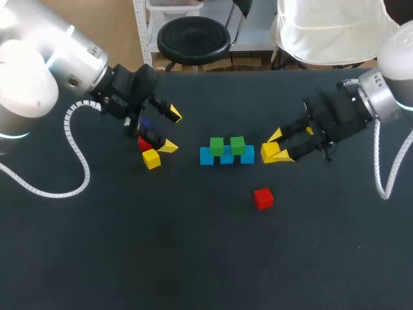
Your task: Place the blue cubes, place green cubes on the blue cubes, place the yellow cubes on the green cubes, then place the red cubes on the yellow cubes, and place purple cube on the red cubes.
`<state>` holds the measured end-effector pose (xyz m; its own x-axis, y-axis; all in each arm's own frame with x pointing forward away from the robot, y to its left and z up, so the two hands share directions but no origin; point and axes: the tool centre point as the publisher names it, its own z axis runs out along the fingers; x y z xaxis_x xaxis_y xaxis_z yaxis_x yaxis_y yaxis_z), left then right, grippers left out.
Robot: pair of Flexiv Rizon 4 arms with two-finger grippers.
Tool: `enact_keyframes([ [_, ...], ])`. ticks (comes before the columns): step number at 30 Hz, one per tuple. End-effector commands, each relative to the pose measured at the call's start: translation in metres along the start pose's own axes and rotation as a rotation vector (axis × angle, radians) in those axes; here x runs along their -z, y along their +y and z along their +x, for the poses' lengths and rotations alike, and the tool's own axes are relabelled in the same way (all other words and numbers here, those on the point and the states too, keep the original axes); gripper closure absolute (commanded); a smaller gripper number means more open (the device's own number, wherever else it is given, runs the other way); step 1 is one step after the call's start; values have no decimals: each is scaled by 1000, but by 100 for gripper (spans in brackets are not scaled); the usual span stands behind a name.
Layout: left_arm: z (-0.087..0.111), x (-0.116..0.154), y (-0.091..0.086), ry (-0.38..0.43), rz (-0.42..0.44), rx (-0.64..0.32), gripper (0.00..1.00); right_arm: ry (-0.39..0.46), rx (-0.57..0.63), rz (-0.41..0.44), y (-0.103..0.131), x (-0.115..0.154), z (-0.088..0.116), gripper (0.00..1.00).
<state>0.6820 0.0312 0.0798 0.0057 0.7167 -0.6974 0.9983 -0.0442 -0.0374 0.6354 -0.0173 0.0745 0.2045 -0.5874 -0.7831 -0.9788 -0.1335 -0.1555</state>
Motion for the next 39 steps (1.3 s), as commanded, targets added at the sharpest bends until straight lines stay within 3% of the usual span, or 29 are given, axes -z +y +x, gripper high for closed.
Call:
enact_keyframes([
  [1,1,0,-1,-3,-2,-2,0,10,-7,-9,-16,-11,-10,100],
  [16,1,0,-1,-3,-2,-2,0,-13,-14,-52,-57,-38,-42,100],
  [39,1,0,-1,-3,-2,-2,0,-13,-42,-68,-57,-46,-46,100],
])
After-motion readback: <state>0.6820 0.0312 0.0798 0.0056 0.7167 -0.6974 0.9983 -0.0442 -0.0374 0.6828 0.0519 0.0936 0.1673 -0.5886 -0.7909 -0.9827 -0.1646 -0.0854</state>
